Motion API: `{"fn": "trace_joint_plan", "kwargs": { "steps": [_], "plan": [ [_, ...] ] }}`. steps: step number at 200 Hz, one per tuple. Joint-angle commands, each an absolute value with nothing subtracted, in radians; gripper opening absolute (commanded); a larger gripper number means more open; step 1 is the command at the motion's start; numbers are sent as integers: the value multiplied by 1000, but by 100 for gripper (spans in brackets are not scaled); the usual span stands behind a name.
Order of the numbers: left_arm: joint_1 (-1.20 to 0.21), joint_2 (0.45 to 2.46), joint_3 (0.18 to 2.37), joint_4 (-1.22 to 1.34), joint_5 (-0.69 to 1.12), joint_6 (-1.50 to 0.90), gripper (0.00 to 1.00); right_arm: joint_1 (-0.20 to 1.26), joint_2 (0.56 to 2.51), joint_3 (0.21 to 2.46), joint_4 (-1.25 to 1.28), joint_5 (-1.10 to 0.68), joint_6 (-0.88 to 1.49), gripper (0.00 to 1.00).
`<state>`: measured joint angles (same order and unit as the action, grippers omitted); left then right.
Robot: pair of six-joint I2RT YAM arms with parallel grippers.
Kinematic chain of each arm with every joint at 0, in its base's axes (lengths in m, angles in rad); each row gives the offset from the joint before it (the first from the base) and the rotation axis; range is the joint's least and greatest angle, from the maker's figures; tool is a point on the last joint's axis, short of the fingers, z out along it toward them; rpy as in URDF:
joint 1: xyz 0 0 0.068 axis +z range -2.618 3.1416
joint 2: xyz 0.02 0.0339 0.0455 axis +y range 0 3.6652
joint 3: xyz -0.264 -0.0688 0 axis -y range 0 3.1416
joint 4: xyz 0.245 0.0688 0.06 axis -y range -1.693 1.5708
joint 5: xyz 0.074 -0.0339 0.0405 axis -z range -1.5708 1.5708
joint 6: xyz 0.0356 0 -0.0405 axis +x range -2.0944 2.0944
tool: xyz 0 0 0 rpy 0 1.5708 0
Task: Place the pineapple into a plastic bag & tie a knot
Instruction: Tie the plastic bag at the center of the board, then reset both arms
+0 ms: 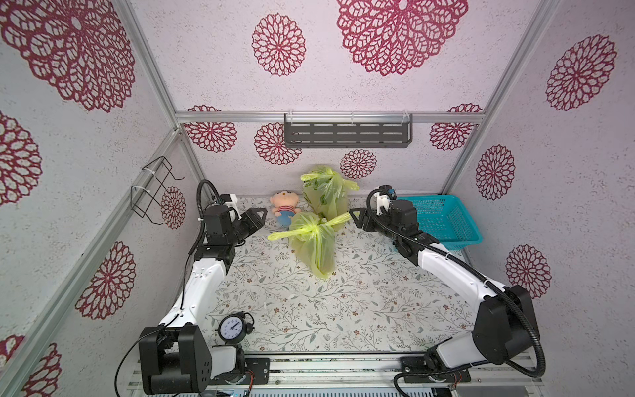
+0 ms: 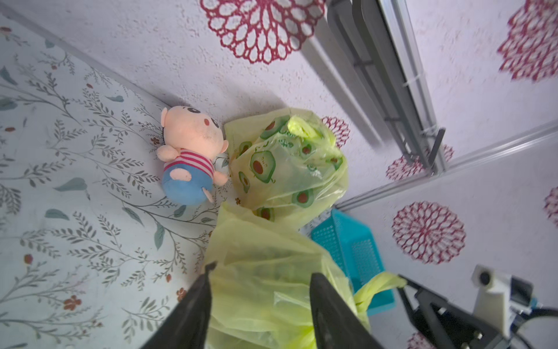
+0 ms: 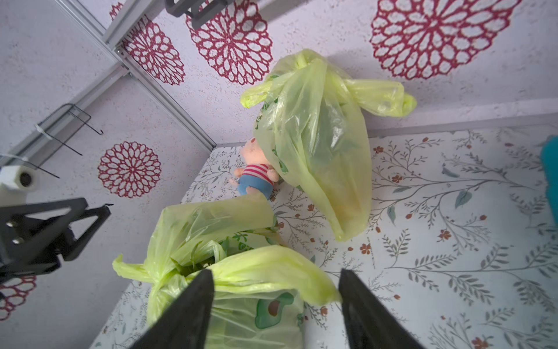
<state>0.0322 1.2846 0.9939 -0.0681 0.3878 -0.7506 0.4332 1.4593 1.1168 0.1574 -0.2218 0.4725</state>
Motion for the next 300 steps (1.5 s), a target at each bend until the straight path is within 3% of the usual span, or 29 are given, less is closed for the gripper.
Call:
{"fn": "trace_joint_plan", "kwargs": {
  "steps": [1, 19, 44, 86, 125, 152, 200, 246, 300],
  "plan": [
    [44, 1232, 1044, -171, 259, -688, 75, 429, 1379, 1120, 200, -199, 444, 87],
    [53, 1200, 1066, -220, 141, -645, 88, 429, 1318, 1082, 227, -105, 415, 98],
    [65, 1149, 1050, -248, -74, -580, 100, 421, 1217, 992, 264, 139, 373, 99],
    [72, 1100, 872, -150, -481, -515, 97, 369, 1063, 724, 374, 606, 266, 99],
    [74, 1125, 662, 49, -626, -424, 97, 254, 956, 429, 463, 745, 194, 99],
    [77, 1173, 548, 229, -666, -312, 97, 178, 918, 252, 590, 723, 124, 99],
    [83, 1235, 407, 537, -465, -159, 98, 73, 973, 95, 813, 479, 109, 99],
    [103, 1316, 302, 860, -307, -127, 97, 45, 1164, 107, 1037, 315, 72, 99],
    [132, 1440, 340, 934, -188, -141, 97, 5, 1419, 166, 1250, 184, 46, 99]
  ]
}}
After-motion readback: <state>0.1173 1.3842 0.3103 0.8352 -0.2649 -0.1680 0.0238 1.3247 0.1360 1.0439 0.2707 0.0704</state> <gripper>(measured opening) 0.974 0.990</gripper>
